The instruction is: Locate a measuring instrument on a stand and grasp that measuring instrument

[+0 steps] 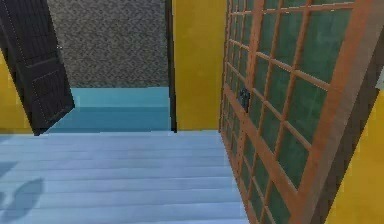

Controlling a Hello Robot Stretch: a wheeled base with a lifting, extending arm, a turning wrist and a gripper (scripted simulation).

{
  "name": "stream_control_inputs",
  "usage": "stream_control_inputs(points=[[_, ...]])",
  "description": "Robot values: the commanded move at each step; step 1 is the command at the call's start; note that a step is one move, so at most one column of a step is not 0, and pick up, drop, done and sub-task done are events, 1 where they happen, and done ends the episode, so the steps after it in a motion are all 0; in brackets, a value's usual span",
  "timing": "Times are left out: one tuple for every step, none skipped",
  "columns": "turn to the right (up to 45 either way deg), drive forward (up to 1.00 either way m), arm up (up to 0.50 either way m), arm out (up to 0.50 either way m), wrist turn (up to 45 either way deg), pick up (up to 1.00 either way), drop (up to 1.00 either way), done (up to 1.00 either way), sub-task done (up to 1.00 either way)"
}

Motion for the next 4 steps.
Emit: stream_control_inputs(points=[[0.0,0.45,0.00,0.00,0.0,0.00,0.00,0.00,0.00],[-30.0,0.00,0.00,0.00,0.0,0.00,0.00,0.00,0.00],[0.0,1.00,0.00,0.00,0.0,0.00,0.00,0.00,0.00],[0.0,1.00,0.00,0.00,0.0,0.00,0.00,0.00,0.00]])
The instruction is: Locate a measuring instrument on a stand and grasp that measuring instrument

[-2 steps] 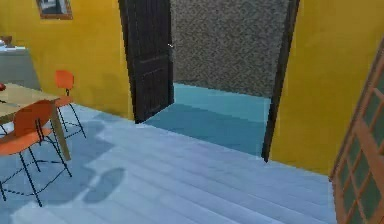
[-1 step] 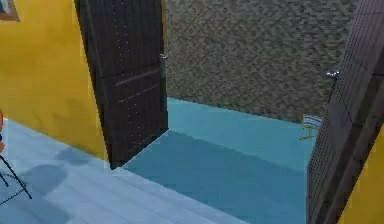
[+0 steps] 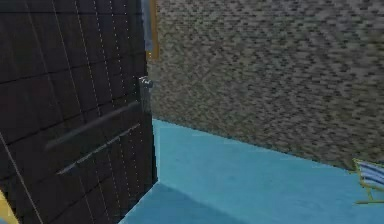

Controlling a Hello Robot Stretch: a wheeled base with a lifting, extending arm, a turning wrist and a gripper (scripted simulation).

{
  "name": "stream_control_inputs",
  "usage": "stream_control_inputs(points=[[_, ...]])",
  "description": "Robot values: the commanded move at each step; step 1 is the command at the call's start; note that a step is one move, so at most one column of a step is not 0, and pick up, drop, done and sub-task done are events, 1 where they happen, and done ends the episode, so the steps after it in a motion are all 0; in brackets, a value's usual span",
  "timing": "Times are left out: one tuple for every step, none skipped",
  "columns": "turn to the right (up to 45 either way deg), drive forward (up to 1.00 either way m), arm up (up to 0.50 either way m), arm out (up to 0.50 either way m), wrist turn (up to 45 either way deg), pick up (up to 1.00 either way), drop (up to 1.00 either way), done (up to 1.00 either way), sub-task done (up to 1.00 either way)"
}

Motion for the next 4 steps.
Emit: stream_control_inputs(points=[[0.0,1.00,0.00,0.00,0.0,0.00,0.00,0.00,0.00],[-3.0,0.00,0.00,0.00,0.0,0.00,0.00,0.00,0.00],[0.0,0.45,0.00,0.00,0.0,0.00,0.00,0.00,0.00],[45.0,0.00,0.00,0.00,0.0,0.00,0.00,0.00,0.00]])
